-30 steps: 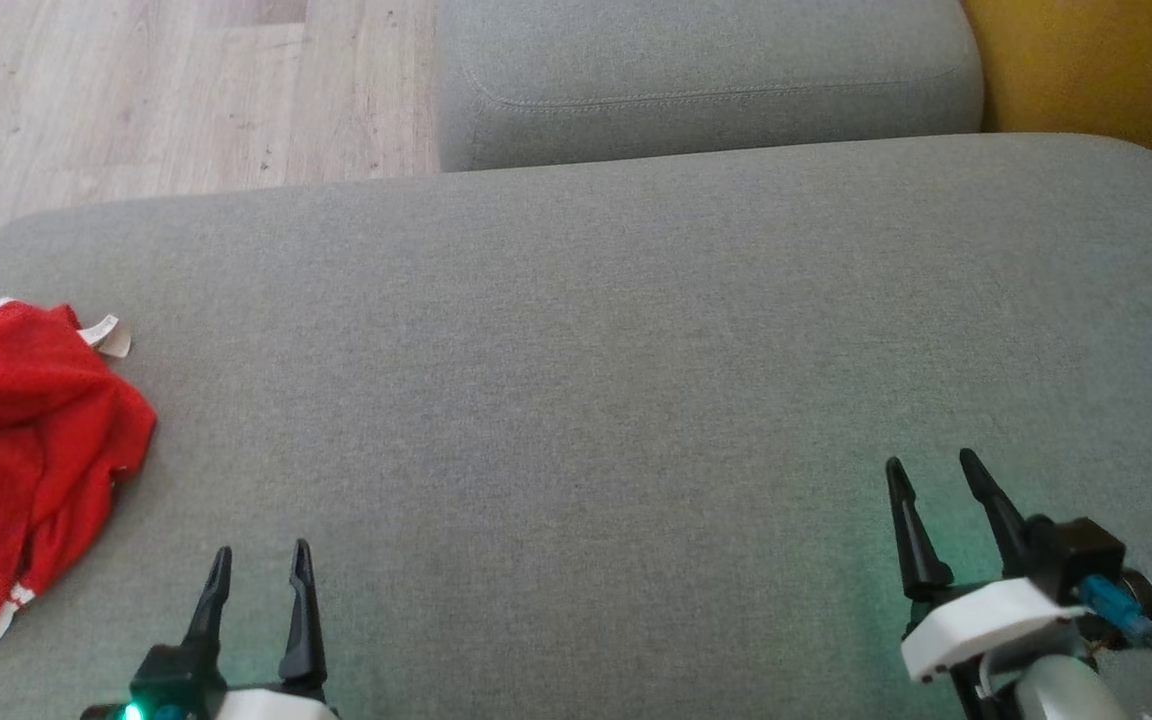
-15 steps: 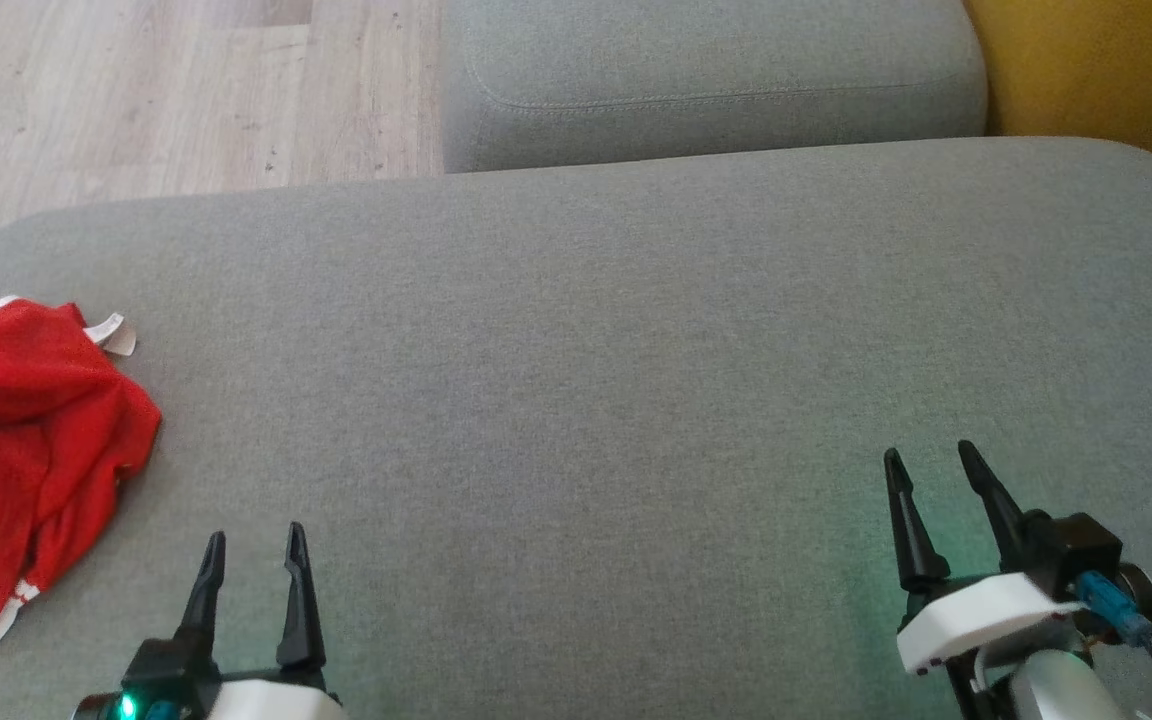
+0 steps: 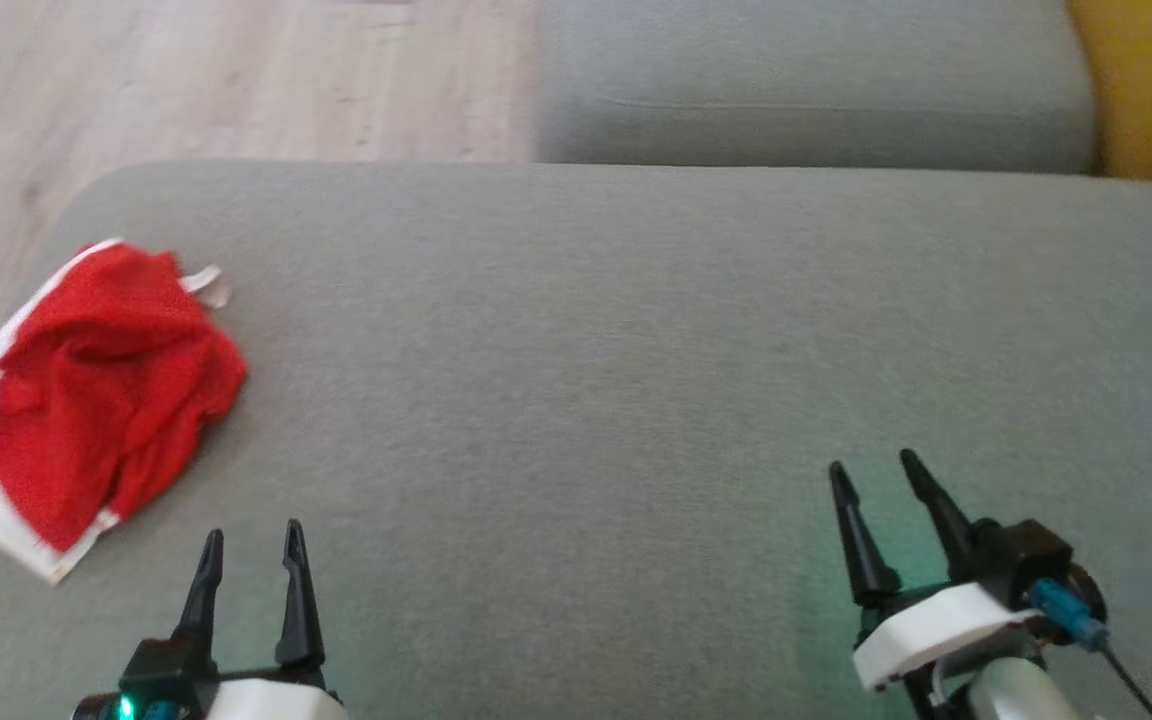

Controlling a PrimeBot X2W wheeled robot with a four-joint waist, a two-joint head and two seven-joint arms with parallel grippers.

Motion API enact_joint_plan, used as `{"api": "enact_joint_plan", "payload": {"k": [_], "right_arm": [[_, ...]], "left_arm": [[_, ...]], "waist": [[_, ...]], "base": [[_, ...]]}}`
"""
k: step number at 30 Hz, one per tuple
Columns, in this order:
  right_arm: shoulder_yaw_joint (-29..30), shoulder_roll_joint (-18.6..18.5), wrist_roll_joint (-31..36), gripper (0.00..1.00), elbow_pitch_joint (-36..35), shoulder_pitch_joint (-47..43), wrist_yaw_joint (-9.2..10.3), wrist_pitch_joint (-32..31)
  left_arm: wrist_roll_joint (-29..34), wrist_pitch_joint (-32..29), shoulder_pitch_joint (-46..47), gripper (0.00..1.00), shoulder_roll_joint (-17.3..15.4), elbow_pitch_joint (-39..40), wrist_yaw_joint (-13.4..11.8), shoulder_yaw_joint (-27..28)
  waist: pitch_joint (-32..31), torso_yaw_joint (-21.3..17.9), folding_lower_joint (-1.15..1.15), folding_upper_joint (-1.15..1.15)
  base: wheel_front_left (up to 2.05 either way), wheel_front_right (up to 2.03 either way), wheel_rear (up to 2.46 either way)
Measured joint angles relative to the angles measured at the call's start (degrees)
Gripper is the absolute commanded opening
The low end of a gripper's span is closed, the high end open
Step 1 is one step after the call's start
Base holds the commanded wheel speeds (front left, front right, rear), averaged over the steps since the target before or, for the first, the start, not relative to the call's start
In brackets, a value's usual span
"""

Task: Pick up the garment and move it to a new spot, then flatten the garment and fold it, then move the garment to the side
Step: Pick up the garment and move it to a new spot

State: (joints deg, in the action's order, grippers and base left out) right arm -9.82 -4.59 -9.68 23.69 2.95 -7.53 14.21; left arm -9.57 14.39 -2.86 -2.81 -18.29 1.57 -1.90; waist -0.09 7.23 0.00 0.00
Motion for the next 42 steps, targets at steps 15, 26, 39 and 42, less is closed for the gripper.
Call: {"api": "enact_joint_plan", "payload": {"k": [15,26,39,42], "right_arm": [[-12.1,0.3,-3.6,1.00,1.9,2.4,0.00,0.0],[-14.2,-1.0,-5.0,1.00,2.7,3.9,0.00,0.0],[-14.5,-5.6,-6.5,1.00,-0.9,11.1,0.00,0.0],[-15.5,-6.0,-6.5,1.00,-2.0,13.0,0.00,0.0]], "left_arm": [[-0.1,0.1,-5.7,1.00,0.0,0.0,0.2,6.5],[-0.8,0.1,-2.9,1.00,0.0,3.0,1.8,9.5],[-2.1,-0.2,23.3,1.00,-7.4,-2.7,5.5,9.3],[-3.3,-1.1,29.3,1.00,-10.5,-7.9,5.6,8.6]], "waist": [[0.0,16.6,0.00,0.00],[3.1,18.2,0.00,0.00],[13.4,12.3,0.01,0.00],[15.3,10.3,0.01,0.00]], "base": [[0.00,0.00,0.00],[0.00,0.00,0.00],[0.00,0.00,0.00],[0.00,0.00,0.00]]}}
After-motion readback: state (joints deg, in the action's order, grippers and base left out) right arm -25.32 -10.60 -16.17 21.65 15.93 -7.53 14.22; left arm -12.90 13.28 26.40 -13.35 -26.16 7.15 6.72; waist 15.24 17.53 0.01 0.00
